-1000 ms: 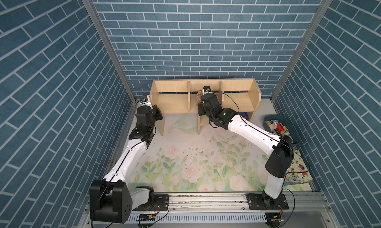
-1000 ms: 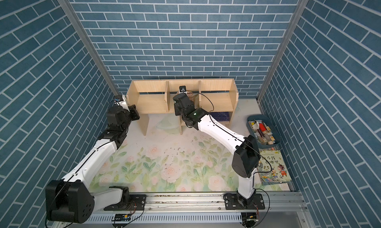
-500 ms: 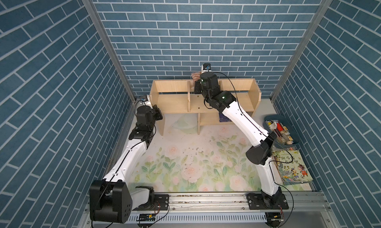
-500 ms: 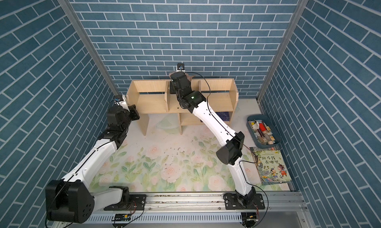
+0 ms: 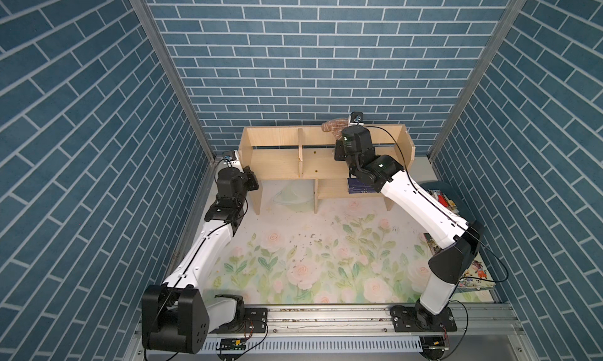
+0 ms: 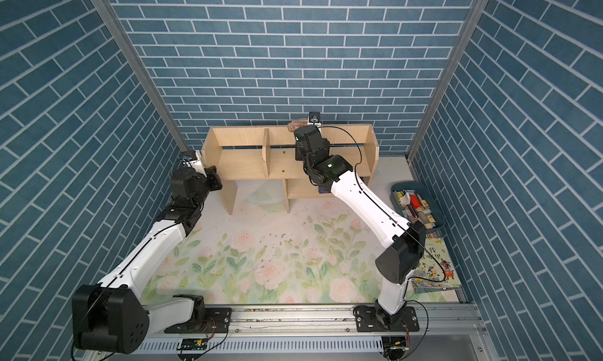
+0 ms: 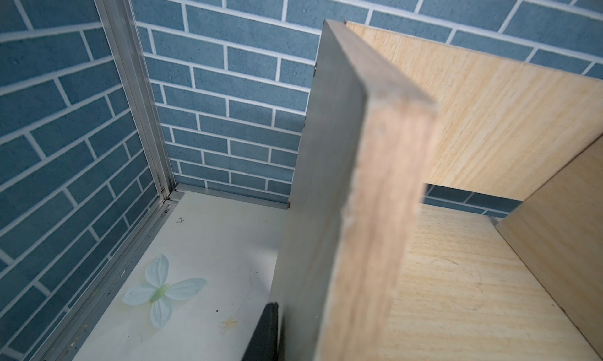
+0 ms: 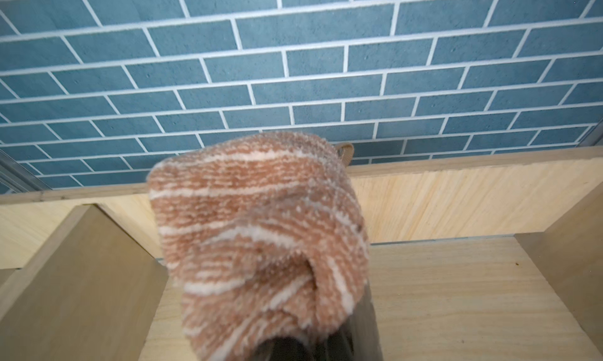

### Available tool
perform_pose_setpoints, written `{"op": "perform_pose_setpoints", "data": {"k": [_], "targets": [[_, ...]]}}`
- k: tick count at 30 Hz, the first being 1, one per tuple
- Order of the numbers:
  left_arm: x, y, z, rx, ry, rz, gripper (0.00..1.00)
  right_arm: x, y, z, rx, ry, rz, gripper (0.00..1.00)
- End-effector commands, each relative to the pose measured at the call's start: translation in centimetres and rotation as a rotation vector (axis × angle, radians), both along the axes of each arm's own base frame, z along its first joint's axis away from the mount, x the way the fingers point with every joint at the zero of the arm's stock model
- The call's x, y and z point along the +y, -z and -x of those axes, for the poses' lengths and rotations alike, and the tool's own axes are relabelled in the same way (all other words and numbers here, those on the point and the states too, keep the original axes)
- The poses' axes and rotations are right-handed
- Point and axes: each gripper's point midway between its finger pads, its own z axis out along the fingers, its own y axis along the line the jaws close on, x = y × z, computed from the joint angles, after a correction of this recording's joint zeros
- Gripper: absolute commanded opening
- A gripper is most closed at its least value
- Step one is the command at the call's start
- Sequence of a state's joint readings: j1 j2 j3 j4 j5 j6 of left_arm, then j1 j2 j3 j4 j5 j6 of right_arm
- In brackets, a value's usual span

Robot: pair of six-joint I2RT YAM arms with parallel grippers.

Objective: Wipe the bookshelf clean with a cloth
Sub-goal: Hold the shelf at the center of the board.

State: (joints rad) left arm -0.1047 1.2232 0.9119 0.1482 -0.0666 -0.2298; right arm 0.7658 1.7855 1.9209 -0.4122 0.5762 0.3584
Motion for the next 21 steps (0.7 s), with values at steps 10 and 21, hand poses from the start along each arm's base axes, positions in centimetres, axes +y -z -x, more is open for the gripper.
{"op": "perform_pose_setpoints", "data": {"k": [10, 21], "targets": [[0.2, -1.0, 0.5, -0.012, -0.044, 0.118, 0.34, 8.1, 8.2, 4.0, 0.126, -0.308, 0.053, 0.0], [4.1, -9.2, 3.6, -0.121, -0.221, 0.155, 1.0, 7.0, -1.7, 11.5, -0.104, -0.475, -0.001, 0.0]]}}
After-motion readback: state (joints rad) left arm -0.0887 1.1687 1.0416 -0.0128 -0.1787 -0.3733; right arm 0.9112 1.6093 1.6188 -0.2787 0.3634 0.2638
